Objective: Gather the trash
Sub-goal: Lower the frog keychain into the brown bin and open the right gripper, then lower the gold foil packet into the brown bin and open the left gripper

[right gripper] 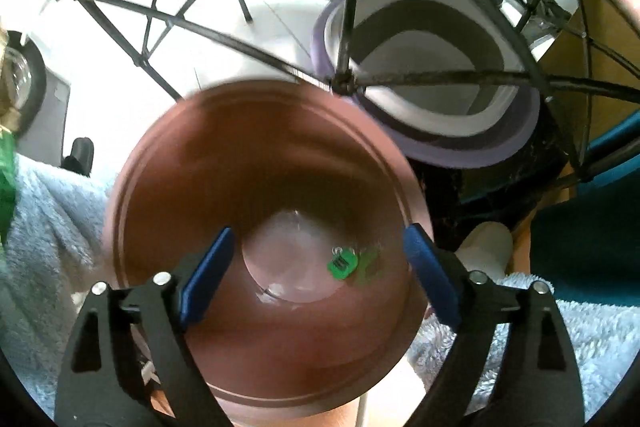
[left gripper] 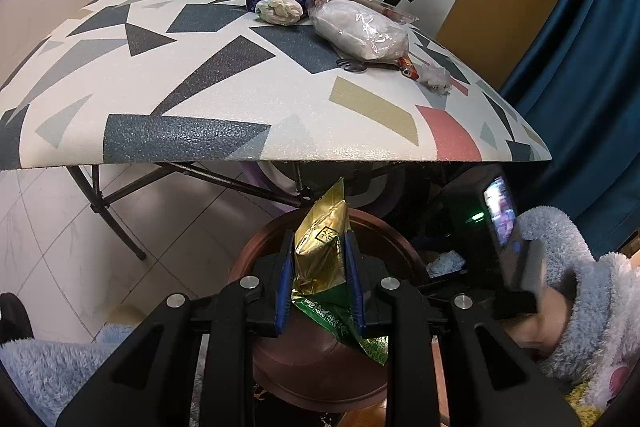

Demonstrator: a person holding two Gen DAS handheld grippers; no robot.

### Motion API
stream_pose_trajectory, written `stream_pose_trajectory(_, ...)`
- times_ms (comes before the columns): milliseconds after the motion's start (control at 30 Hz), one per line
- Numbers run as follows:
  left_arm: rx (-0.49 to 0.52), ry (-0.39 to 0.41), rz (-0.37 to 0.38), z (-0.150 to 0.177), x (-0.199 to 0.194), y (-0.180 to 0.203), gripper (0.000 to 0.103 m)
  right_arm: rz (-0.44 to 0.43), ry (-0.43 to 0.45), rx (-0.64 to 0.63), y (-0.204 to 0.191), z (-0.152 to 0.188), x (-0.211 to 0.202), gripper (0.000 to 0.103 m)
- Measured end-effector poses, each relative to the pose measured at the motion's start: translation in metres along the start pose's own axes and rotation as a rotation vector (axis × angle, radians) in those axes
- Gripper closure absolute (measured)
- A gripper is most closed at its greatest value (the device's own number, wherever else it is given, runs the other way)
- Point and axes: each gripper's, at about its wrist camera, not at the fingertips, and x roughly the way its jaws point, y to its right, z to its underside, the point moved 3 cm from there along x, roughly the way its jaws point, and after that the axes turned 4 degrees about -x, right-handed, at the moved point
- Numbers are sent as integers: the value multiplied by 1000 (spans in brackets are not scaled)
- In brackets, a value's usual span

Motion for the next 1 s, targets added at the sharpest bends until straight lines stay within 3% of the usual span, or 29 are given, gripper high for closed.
stream_pose_trajectory(167, -8, -8, -6, 1, 3, -2, 80, -44, 154, 34, 3, -4, -51, 10)
stream_pose_trajectory(400, 15, -57, -40, 4, 20, 0, 80, -21, 331, 92, 17, -11, -100, 8)
stream_pose_trajectory(767, 50, -207, -131, 19, 65, -3, 80, -7, 330, 98, 21, -14, -94, 8)
stream_pose_trajectory(900, 67, -219, -138, 22, 69, -1, 80, -5, 332, 95, 19, -14, -93, 8)
stream_pose_trajectory(1000, 68, -213, -134, 21, 66, 0, 69, -5, 335, 103, 20, -13, -94, 8)
